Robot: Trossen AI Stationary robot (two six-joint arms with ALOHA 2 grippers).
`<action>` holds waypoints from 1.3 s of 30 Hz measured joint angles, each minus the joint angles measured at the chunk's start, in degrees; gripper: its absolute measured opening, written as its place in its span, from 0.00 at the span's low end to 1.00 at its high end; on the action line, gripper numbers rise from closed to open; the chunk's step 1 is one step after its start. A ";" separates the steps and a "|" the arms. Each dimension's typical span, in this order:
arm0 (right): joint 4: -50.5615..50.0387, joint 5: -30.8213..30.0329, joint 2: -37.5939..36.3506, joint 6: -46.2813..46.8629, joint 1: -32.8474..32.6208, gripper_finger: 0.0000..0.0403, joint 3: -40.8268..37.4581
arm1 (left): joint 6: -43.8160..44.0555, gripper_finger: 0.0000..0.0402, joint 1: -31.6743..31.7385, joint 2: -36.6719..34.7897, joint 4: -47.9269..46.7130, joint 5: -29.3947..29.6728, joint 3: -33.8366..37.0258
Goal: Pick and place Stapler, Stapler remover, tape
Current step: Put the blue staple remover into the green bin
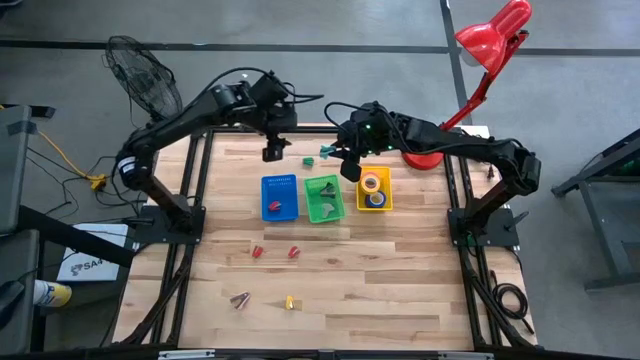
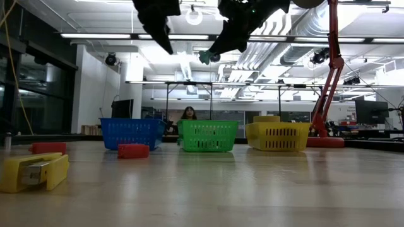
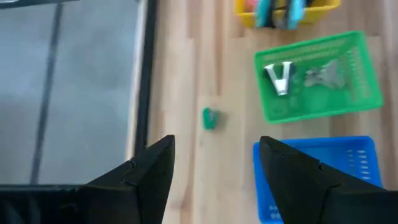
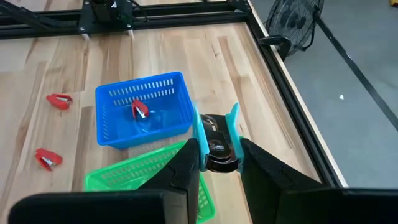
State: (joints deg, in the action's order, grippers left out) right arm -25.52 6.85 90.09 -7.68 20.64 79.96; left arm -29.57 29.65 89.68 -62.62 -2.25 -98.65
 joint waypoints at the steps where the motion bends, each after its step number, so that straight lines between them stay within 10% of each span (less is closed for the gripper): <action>1: 0.02 0.00 0.00 0.04 0.00 0.20 0.00 | 0.04 0.57 0.05 -0.38 -0.22 0.45 -0.02; 39: -0.15 0.29 6.36 10.95 -5.92 0.20 -5.23 | -0.17 0.57 -0.02 -5.04 -14.74 11.60 0.04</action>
State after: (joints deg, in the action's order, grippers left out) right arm -25.67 7.14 96.45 3.27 14.72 74.74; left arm -29.74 29.63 84.64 -77.37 9.34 -98.61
